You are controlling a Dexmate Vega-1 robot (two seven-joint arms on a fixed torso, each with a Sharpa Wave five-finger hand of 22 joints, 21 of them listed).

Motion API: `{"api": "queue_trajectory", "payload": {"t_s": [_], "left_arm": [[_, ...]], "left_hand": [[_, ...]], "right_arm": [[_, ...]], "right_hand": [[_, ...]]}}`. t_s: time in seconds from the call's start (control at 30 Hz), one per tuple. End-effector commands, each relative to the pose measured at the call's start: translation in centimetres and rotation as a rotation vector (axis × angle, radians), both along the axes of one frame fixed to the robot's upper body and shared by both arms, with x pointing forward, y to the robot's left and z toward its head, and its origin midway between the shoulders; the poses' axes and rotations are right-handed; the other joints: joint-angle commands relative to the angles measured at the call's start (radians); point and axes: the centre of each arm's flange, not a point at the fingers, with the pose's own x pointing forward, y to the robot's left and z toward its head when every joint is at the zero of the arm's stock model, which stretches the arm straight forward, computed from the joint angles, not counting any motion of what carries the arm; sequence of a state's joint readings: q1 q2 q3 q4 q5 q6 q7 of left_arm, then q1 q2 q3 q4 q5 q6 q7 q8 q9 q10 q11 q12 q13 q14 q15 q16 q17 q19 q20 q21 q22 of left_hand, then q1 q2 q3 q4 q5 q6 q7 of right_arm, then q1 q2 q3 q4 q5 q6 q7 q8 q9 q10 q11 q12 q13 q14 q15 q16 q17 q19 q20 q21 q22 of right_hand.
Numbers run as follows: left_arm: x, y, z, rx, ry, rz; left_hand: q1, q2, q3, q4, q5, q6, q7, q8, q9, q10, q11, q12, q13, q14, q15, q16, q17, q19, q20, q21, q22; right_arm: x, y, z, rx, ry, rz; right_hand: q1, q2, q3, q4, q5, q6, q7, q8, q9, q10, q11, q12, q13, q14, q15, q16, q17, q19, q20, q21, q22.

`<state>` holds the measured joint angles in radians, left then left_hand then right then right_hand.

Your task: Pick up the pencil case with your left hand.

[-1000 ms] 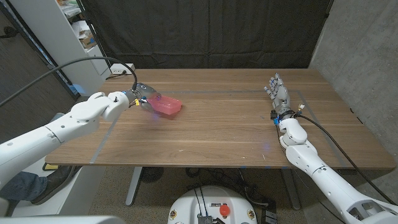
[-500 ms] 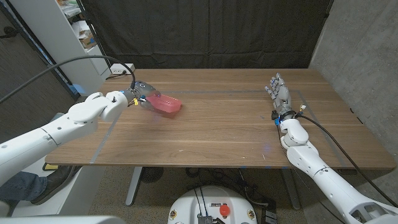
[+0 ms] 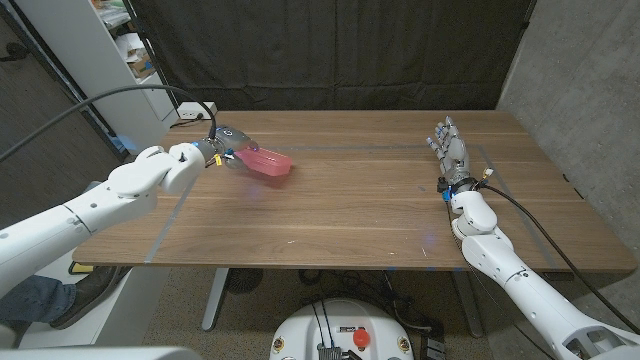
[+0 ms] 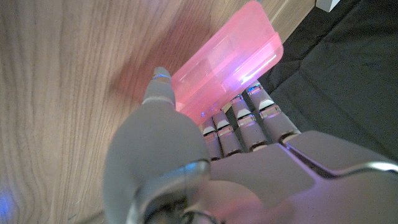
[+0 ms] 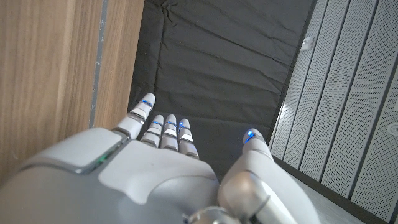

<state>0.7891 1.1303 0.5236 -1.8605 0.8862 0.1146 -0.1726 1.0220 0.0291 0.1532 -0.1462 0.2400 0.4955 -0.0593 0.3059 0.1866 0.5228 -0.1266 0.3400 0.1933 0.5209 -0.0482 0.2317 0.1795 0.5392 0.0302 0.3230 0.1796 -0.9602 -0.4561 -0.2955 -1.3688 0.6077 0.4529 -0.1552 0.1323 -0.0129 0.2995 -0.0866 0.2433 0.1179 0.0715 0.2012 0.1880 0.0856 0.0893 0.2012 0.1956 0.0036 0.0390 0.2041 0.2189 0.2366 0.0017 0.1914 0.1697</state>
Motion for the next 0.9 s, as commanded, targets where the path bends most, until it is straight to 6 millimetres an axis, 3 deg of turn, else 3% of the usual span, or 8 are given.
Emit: {"api": "queue_trajectory", "payload": {"t_s": [0.03, 0.6, 0.9], "left_arm": [[-0.3, -0.4, 1.1, -0.006, -0.027, -0.004], [-1.6, -0.7, 2.0, 0.004, -0.049, 0.003], [-2.9, -0.7, 2.3, -0.003, -0.072, -0.008]], "left_hand": [[0.042, 0.052, 0.012, 0.005, -0.004, 0.065, -0.052, 0.004, 0.004, 0.045, -0.033, 0.001, 0.004, 0.011, -0.110, -0.005, 0.001, 0.010, 0.006, 0.000, 0.002], [0.043, 0.054, 0.015, 0.005, -0.016, 0.072, -0.051, -0.001, 0.005, 0.051, -0.032, -0.005, 0.004, 0.015, -0.108, -0.009, 0.001, 0.011, 0.010, -0.004, 0.003], [0.042, 0.056, 0.018, 0.006, -0.025, 0.065, -0.047, -0.010, 0.005, 0.040, -0.029, -0.017, 0.005, 0.004, -0.103, -0.019, 0.001, 0.000, -0.006, -0.012, 0.002]], "right_arm": [[0.1, -0.2, 0.1, 0.007, -0.005, 0.001], [0.2, -0.3, 0.2, 0.015, -0.015, 0.008], [0.3, -0.4, 0.3, 0.015, -0.016, 0.013]], "right_hand": [[-0.001, 0.005, -0.003, -0.003, 0.007, 0.012, 0.000, -0.002, 0.005, 0.003, 0.003, 0.000, 0.001, 0.002, 0.006, 0.005, 0.001, -0.004, 0.000, 0.001, 0.002], [0.000, 0.006, -0.004, -0.003, 0.007, 0.012, 0.001, -0.002, 0.005, 0.004, 0.004, 0.000, 0.001, 0.002, 0.007, 0.005, 0.001, -0.004, 0.000, 0.001, 0.002], [-0.001, 0.007, -0.005, -0.003, 0.008, 0.012, 0.002, -0.002, 0.004, 0.004, 0.002, 0.000, 0.001, 0.002, 0.007, 0.005, 0.001, -0.004, 0.000, 0.001, 0.002]]}}
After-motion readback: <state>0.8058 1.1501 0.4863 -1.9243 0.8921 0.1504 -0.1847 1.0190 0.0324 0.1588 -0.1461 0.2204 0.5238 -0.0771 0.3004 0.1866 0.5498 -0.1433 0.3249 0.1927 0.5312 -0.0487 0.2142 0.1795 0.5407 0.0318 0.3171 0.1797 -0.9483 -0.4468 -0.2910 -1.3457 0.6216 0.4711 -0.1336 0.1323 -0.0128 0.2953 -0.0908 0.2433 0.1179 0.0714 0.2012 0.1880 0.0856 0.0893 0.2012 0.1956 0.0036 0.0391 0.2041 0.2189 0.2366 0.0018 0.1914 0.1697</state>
